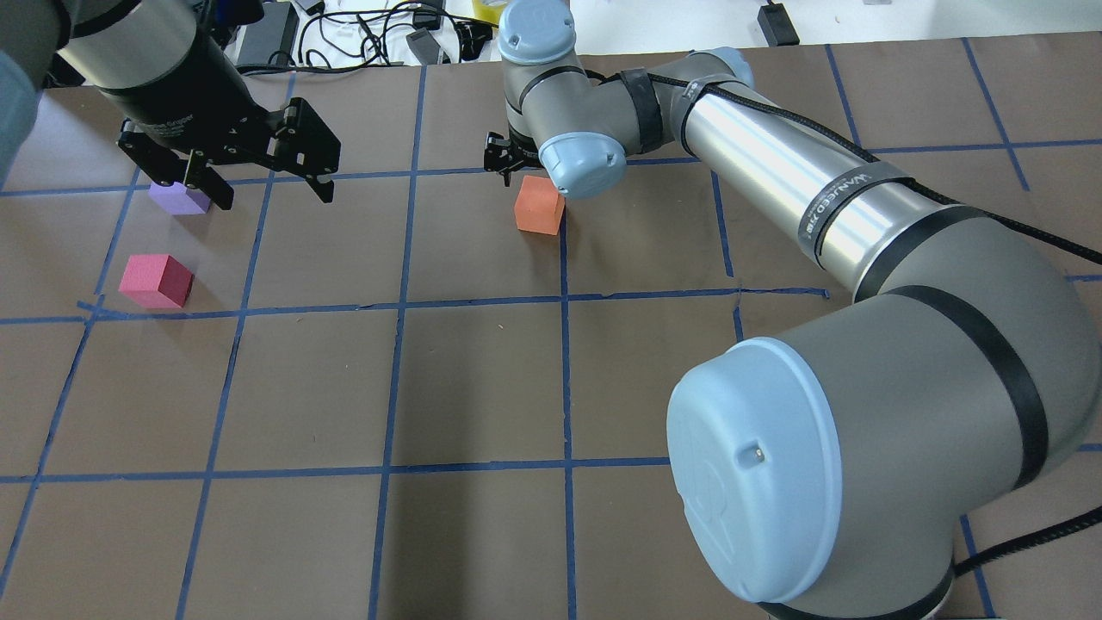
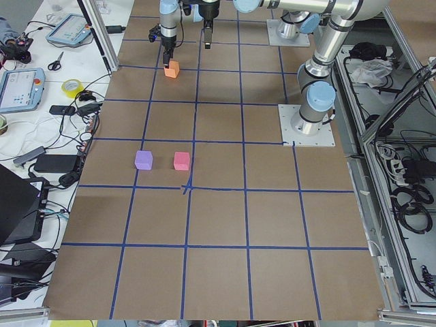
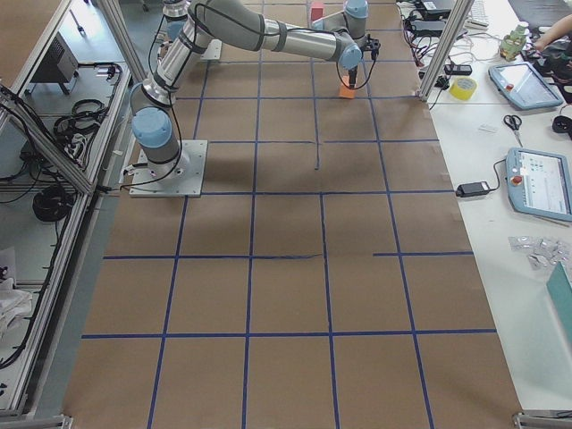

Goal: Arrange blocks in a line
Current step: 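Release the orange cube and raise the right gripper away, then reach the left gripper to the orange cube and grasp it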

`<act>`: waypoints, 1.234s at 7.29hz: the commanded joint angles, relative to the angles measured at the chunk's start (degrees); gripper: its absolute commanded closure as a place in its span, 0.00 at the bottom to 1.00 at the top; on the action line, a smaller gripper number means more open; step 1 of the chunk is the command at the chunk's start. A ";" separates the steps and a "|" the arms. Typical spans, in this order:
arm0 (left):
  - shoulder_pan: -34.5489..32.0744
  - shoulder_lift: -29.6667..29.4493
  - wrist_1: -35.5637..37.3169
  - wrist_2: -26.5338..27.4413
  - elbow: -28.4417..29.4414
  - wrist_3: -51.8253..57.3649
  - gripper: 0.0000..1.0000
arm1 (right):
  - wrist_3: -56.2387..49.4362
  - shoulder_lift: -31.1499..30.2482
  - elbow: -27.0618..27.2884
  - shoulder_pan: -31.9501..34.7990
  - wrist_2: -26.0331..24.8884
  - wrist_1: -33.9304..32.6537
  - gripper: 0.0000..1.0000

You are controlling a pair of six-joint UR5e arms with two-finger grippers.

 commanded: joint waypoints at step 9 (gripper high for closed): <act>-9.66 -29.75 37.80 -4.69 0.69 -1.29 0.01 | -37.00 -28.34 11.66 -24.27 -0.82 27.54 0.00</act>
